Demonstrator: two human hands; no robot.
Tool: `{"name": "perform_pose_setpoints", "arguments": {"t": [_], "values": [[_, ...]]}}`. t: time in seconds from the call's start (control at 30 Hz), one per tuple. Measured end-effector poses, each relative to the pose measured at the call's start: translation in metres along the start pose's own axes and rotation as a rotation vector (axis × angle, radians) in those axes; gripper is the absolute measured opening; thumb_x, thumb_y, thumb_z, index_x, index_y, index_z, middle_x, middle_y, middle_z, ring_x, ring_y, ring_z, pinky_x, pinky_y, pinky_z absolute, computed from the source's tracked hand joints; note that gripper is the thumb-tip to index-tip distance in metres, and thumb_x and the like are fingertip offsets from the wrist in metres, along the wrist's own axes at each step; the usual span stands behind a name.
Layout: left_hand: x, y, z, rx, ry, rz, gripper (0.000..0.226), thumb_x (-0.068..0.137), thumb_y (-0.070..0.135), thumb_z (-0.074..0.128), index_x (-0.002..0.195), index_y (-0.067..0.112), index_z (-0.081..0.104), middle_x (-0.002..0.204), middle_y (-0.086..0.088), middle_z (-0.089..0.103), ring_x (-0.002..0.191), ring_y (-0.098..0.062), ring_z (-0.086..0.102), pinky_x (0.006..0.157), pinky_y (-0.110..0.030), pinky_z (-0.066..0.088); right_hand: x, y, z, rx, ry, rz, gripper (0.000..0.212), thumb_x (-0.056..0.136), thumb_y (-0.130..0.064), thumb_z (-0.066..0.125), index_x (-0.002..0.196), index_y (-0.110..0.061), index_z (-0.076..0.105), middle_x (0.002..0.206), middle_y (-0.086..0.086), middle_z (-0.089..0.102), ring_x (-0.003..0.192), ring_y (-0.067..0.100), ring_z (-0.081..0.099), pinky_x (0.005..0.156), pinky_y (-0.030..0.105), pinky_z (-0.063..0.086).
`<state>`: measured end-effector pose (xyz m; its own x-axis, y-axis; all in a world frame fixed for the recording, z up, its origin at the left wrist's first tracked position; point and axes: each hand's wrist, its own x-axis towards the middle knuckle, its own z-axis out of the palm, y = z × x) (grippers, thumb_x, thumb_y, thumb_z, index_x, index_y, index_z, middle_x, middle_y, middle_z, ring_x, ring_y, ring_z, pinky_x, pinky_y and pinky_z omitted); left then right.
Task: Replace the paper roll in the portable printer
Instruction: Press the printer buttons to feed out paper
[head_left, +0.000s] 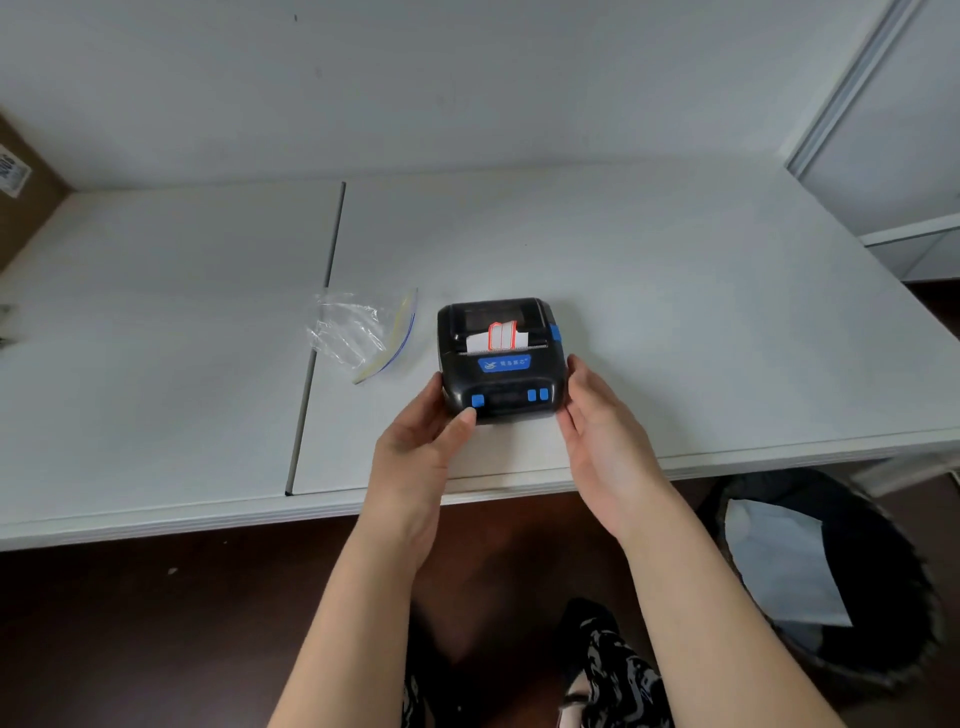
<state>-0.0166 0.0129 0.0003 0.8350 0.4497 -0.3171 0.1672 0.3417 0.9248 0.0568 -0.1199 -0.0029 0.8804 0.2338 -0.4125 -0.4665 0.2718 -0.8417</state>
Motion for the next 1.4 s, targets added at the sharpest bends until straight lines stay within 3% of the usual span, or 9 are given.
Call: {"name": "perform_pose_setpoints", "arguments": {"t": [0.13, 0.2, 0.33, 0.53, 0.67, 0.8, 0.97, 1.17, 1.4], "values": [[0.002, -0.004, 0.007, -0.022, 0.059, 0.048, 0.049, 0.080, -0.003, 0.067, 0.127, 0.012, 0.061, 0.116, -0.002, 0.071, 0.104, -0.002, 0.066, 0.079, -0.005, 0.049, 0.000, -0.006, 0.001, -0.197, -0.061, -0.068, 0.042, 0.101, -0.026, 0.042, 0.142, -0.025, 0.045, 0.139, -0.010, 0.055, 0.130, 0.003, 0.047, 0.114, 0.028, 0.030], [0.008, -0.003, 0.010, 0.023, 0.067, 0.068, 0.049, 0.079, -0.001, 0.070, 0.125, 0.016, 0.062, 0.110, 0.001, 0.073, 0.095, 0.002, 0.067, 0.074, -0.004, 0.048, 0.003, -0.011, 0.000, -0.272, -0.078, -0.082, 0.041, 0.100, -0.029, 0.043, 0.141, -0.028, 0.047, 0.136, -0.012, 0.057, 0.126, 0.003, 0.050, 0.111, 0.028, 0.034], [0.018, -0.001, 0.011, 0.087, 0.073, 0.061, 0.060, 0.077, 0.004, 0.073, 0.131, 0.026, 0.057, 0.106, 0.007, 0.073, 0.097, 0.000, 0.066, 0.074, -0.005, 0.048, 0.010, -0.016, 0.004, -0.343, -0.056, -0.108, 0.036, 0.098, -0.022, 0.047, 0.132, -0.031, 0.054, 0.121, -0.015, 0.065, 0.116, 0.003, 0.058, 0.100, 0.025, 0.042], [0.019, -0.001, 0.016, 0.066, 0.144, 0.043, 0.058, 0.079, 0.002, 0.070, 0.131, 0.025, 0.057, 0.103, 0.007, 0.072, 0.092, -0.001, 0.066, 0.076, -0.009, 0.047, 0.017, -0.014, 0.004, -0.394, -0.005, -0.130, 0.038, 0.094, -0.017, 0.049, 0.128, -0.030, 0.057, 0.125, -0.009, 0.064, 0.118, 0.011, 0.059, 0.107, 0.041, 0.043], [0.019, -0.001, 0.017, 0.089, 0.162, 0.052, 0.055, 0.080, 0.002, 0.069, 0.129, 0.025, 0.059, 0.101, 0.007, 0.072, 0.086, 0.000, 0.065, 0.070, -0.004, 0.047, 0.016, -0.015, 0.002, -0.378, -0.008, -0.118, 0.039, 0.094, -0.012, 0.048, 0.128, -0.030, 0.058, 0.125, -0.008, 0.064, 0.118, 0.012, 0.059, 0.106, 0.039, 0.044], [0.019, 0.001, 0.016, 0.084, 0.148, 0.039, 0.056, 0.080, -0.003, 0.067, 0.130, 0.021, 0.058, 0.106, 0.002, 0.071, 0.086, -0.003, 0.064, 0.077, -0.010, 0.047, 0.015, -0.017, 0.001, -0.388, -0.025, -0.115, 0.041, 0.093, -0.008, 0.048, 0.124, -0.032, 0.059, 0.126, -0.009, 0.063, 0.119, 0.011, 0.058, 0.106, 0.039, 0.044], [0.022, 0.003, 0.016, 0.084, 0.150, 0.024, 0.055, 0.081, -0.005, 0.066, 0.129, 0.021, 0.058, 0.103, 0.001, 0.070, 0.083, -0.003, 0.062, 0.070, -0.007, 0.047, 0.016, -0.018, -0.002, -0.431, -0.037, -0.115, 0.049, 0.090, -0.004, 0.048, 0.128, -0.033, 0.058, 0.122, -0.013, 0.063, 0.119, 0.013, 0.058, 0.105, 0.038, 0.045], [0.024, 0.003, 0.018, 0.078, 0.174, 0.007, 0.058, 0.080, -0.004, 0.067, 0.132, 0.020, 0.056, 0.107, -0.001, 0.071, 0.089, -0.008, 0.062, 0.078, -0.016, 0.046, 0.018, -0.018, -0.001, -0.481, -0.038, -0.107, 0.063, 0.081, 0.002, 0.050, 0.131, -0.036, 0.055, 0.123, -0.018, 0.059, 0.125, 0.015, 0.053, 0.108, 0.038, 0.041], [0.025, 0.006, 0.019, 0.083, 0.172, 0.015, 0.056, 0.080, -0.004, 0.067, 0.129, 0.021, 0.058, 0.102, 0.000, 0.071, 0.084, -0.006, 0.063, 0.075, -0.012, 0.046, 0.019, -0.020, -0.001, -0.509, -0.037, -0.100, 0.073, 0.074, 0.007, 0.047, 0.133, -0.036, 0.054, 0.127, -0.017, 0.058, 0.124, 0.011, 0.052, 0.106, 0.035, 0.042]]}}
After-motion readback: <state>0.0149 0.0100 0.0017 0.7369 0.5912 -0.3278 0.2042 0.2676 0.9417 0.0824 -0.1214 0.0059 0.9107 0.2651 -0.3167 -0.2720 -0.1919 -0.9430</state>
